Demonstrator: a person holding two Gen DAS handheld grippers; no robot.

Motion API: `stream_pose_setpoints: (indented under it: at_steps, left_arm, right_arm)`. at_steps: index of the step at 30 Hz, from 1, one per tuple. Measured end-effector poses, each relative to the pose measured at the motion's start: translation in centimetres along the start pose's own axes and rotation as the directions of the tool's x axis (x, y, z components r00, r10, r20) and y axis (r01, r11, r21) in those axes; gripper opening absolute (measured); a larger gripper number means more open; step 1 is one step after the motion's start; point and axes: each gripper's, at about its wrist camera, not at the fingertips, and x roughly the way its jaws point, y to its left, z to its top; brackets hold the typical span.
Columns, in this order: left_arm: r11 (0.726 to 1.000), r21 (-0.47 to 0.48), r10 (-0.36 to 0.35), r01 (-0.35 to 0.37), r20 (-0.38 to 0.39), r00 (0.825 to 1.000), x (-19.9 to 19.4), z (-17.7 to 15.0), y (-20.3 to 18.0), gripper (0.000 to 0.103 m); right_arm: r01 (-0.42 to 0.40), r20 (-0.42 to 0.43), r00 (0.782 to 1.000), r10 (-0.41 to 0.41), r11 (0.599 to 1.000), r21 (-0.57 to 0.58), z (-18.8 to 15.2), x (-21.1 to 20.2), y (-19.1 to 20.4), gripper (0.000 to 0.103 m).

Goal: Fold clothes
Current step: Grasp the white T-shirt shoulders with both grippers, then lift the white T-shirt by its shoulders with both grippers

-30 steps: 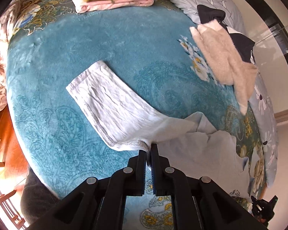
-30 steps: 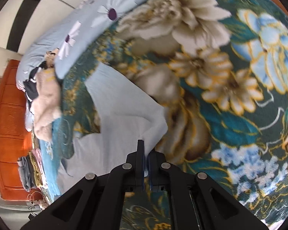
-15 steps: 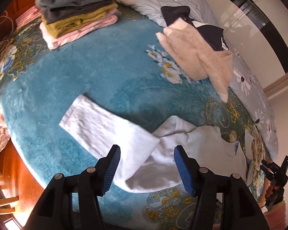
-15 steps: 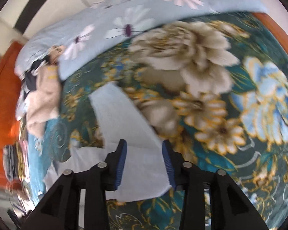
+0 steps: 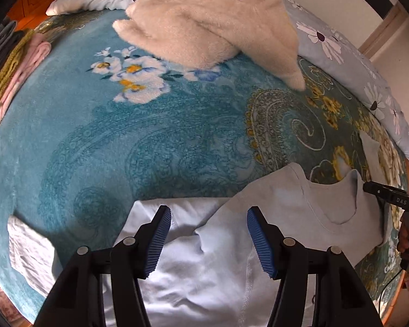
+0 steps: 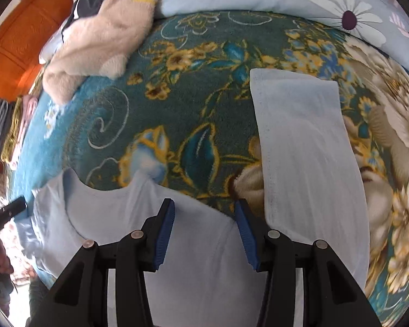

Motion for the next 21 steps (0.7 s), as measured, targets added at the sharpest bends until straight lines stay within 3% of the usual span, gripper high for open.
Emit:
stream_pose_setpoints:
  at_steps: [7, 8, 10, 14, 17, 21]
  left_arm:
    - [0.986, 0.169, 0.008, 0.003, -0.063, 0.998, 2.1, 0.1, -2.8, 0.06]
    - [0.985, 0.171, 0.0, 0.012, -0.07, 0.998, 2.2, 0.0, -2.8, 0.057]
    - [0.985, 0.17, -0.009, 0.025, -0.09, 0.996, 2.5, -0.2, -2.8, 0.035]
    - [0.989, 0.142, -0.029, 0.045, -0.111, 0.993, 2.9, -0.3, -2.5, 0.026]
    - [0.984, 0.175, -0.019, 0.038, -0.111, 0.994, 2.7, -0.7, -3.1, 0.015]
    - [0.983, 0.182, 0.0, 0.014, -0.073, 0.997, 1.4, -1.2, -3.3, 0.009]
  right_arm:
    - [0.021, -0.017, 1.0, -0.022, 0.996, -0.081, -0.3, 0.1, 0.1, 0.051]
    - [0.026, -0.02, 0.999, -0.028, 0.995, -0.091, -0.4, 0.0, 0.3, 0.051]
    - [0.02, -0.026, 0.999, -0.023, 0.995, -0.101, -0.6, -0.2, 0.5, 0.051]
    - [0.023, -0.034, 0.999, -0.027, 0.994, -0.104, -1.3, -0.3, 0.7, 0.051]
    - [0.04, -0.035, 0.998, -0.044, 0.994, -0.099, -1.5, -0.2, 0.9, 0.048]
    - [0.039, -0.046, 0.998, -0.043, 0.996, -0.082, -2.0, -0.6, 1.1, 0.009]
